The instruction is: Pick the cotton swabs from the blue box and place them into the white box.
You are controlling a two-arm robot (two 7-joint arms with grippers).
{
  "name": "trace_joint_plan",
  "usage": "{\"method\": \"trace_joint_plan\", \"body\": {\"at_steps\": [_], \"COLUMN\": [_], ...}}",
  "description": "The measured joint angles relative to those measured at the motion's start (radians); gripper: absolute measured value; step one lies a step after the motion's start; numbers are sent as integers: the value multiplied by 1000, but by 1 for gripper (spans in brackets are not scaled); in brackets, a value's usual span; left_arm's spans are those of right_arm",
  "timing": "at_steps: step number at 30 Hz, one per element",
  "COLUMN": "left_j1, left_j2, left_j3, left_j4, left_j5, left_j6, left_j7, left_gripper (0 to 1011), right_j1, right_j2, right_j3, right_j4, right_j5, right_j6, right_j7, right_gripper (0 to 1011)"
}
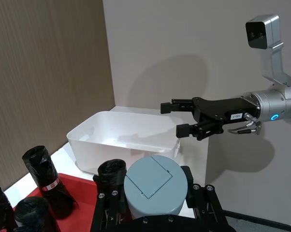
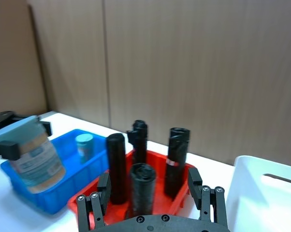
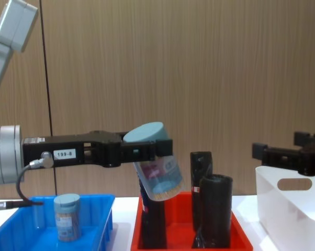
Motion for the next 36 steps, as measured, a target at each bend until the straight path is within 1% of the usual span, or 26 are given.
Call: {"method": "trace_joint_plan", "body": {"at_steps": [4,5,7,8,10,11,15,16,17,20,23,24,26,27,33,36], "left_j1": [0,0,-1,-1,-1,-1,-1,-1,-1,-1,-1,-1,-1,-1,-1,-1], "left_j2": [0,0,0,0,0,0,0,0,0,0,0,0,0,0,0,0], "left_j3": [0,0,0,0,0,0,0,0,0,0,0,0,0,0,0,0], "left_j4": [1,1,1,1,1,1,1,1,1,1,1,1,1,1,1,1], "left_j5": [0,0,-1,-1,-1,-1,-2,-2,-2,-2,-2,-2,-2,-2,-2,-2], "left_j6": [0,1,1,1,1,1,1,1,1,1,1,1,1,1,1,1], "left_j7": [0,-1,-1,-1,-1,-1,-2,-2,-2,-2,-2,-2,-2,-2,-2,-2], "left_gripper": [663,663,663,663,663,663,663,663,663,663,663,663,663,663,663,663], "right_j1": [12,16,22,27,34,41,56,64,70,96,113,123,133,143,180,195], "right_j2": [8,10,13,15,18,20,22,22,22,20,16,14,10,7,-8,-15], "right_j3": [1,1,1,1,1,0,-4,-6,-7,-15,-21,-26,-30,-34,-54,-61], "right_j4": [3,5,7,10,13,17,26,31,35,52,65,73,82,90,125,140], "right_j5": [10,12,16,18,19,20,21,20,19,9,-1,-8,-15,-24,-52,-62], "right_j6": [19,26,33,41,48,56,69,77,80,96,106,111,116,121,133,136], "right_j7": [57,79,101,128,152,179,225,253,266,329,368,390,411,433,493,510], "right_gripper": [1001,1002,1001,1001,1001,1002,1001,1001,1002,1002,1001,1001,1001,1001,1001,1001]}}
